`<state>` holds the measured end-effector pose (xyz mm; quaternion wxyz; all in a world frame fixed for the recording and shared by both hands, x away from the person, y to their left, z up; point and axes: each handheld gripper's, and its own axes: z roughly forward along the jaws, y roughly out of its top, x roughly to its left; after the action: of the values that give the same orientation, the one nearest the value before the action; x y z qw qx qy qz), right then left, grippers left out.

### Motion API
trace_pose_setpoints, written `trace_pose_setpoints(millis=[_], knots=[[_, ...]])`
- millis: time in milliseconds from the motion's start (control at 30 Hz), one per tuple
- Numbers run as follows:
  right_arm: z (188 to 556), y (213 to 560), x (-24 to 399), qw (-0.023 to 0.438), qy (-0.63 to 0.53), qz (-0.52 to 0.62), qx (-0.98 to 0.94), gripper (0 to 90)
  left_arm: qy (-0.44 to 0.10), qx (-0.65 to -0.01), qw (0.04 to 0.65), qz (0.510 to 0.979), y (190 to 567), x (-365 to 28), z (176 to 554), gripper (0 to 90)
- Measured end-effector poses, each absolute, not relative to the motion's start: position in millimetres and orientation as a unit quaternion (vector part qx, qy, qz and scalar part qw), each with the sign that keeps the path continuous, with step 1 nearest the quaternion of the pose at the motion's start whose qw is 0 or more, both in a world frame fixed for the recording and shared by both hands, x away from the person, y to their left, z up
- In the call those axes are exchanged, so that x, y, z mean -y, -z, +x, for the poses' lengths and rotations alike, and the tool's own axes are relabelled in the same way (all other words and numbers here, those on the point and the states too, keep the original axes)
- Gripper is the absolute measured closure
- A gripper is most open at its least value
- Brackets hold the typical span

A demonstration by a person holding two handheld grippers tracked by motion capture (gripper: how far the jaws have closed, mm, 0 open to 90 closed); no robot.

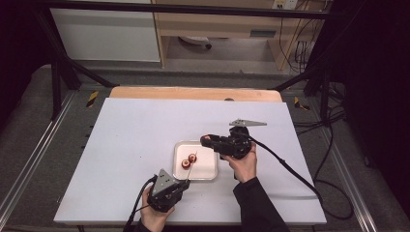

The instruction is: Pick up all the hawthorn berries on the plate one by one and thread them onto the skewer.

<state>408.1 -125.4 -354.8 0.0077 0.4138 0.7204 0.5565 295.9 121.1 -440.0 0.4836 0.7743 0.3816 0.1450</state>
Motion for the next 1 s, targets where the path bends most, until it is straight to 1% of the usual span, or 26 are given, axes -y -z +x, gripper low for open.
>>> trace_pose_setpoints(millis=[300,667,800,1000], knots=[[396.7,353.6,125.0,0.030,-0.630,0.398,-0.666,60.0,-0.140,-0.398,0.490,0.762,438.2,-109.9,298.0,88.3],[392.1,358.1,117.1,0.022,-0.667,0.399,-0.629,60.0,-0.139,-0.422,0.508,0.738,430.4,-100.7,299.1,88.3],[390.9,359.6,116.0,0.028,-0.672,0.397,-0.625,60.1,-0.137,-0.432,0.508,0.733,430.5,-99.2,301.2,88.3],[389.0,367.4,113.3,0.022,-0.682,0.401,-0.611,60.2,-0.138,-0.440,0.507,0.728,431.7,-95.8,302.3,88.3]])
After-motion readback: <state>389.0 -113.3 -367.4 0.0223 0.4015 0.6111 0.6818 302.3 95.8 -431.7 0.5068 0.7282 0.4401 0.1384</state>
